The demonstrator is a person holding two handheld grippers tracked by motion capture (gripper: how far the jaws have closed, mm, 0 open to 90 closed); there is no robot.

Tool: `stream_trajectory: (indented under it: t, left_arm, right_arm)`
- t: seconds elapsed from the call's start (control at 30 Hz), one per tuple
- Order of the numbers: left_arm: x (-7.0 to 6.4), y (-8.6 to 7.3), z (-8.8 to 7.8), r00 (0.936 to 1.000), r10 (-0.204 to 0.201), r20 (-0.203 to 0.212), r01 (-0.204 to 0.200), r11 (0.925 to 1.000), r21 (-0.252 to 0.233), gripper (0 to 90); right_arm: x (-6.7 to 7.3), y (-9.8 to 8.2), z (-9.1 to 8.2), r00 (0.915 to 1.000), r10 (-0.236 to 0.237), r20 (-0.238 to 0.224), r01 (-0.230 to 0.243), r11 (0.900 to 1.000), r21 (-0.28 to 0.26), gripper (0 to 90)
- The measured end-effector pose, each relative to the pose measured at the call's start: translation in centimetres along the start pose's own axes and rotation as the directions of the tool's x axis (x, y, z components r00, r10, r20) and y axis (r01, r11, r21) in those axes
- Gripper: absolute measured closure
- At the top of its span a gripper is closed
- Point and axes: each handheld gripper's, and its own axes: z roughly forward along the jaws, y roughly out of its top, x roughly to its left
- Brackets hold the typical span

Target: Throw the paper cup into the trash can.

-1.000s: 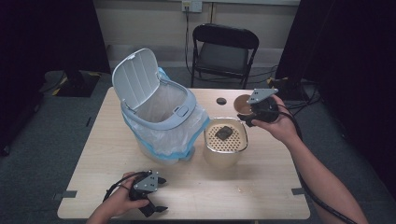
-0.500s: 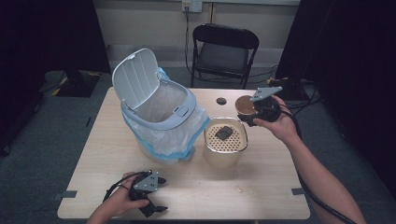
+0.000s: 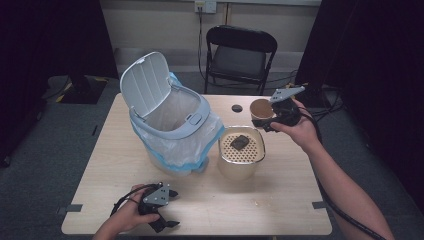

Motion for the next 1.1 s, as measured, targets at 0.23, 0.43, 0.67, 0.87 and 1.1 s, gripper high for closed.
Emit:
stream_trajectory:
  t: [0.23, 0.43, 0.67, 0.87, 1.1]
  left_arm:
    - [0.0, 0.0, 0.0, 1.0000, 0.001, 0.003, -0.001, 1.0000, -0.001, 6.9]
    - [0.0, 0.0, 0.0, 1.0000, 0.001, 0.004, -0.001, 1.0000, -0.004, 6.8]
    - [0.0, 0.0, 0.0, 1.0000, 0.000, 0.003, 0.000, 1.0000, -0.003, 6.8]
    - [0.0, 0.0, 0.0, 1.0000, 0.002, 0.004, -0.002, 1.0000, -0.004, 6.8]
    - [0.0, 0.0, 0.0, 1.0000, -0.002, 0.003, 0.002, 1.0000, -0.001, 6.9]
  right_arm:
    - [0.4, 1.0, -0.1, 0.9992, -0.009, -0.038, 0.010, 1.000, 0.009, 28.6]
    - [0.7, 2.0, -0.5, 0.9969, -0.019, -0.076, 0.019, 1.000, 0.003, 28.4]
    - [1.1, 3.3, -0.9, 0.9939, -0.039, -0.103, 0.039, 0.999, 0.000, 28.3]
    - [1.5, 4.3, -1.3, 0.9916, -0.050, -0.119, 0.051, 0.999, -0.001, 28.2]
    - [1.9, 5.6, -1.6, 0.9876, -0.064, -0.144, 0.063, 0.998, -0.010, 28.2]
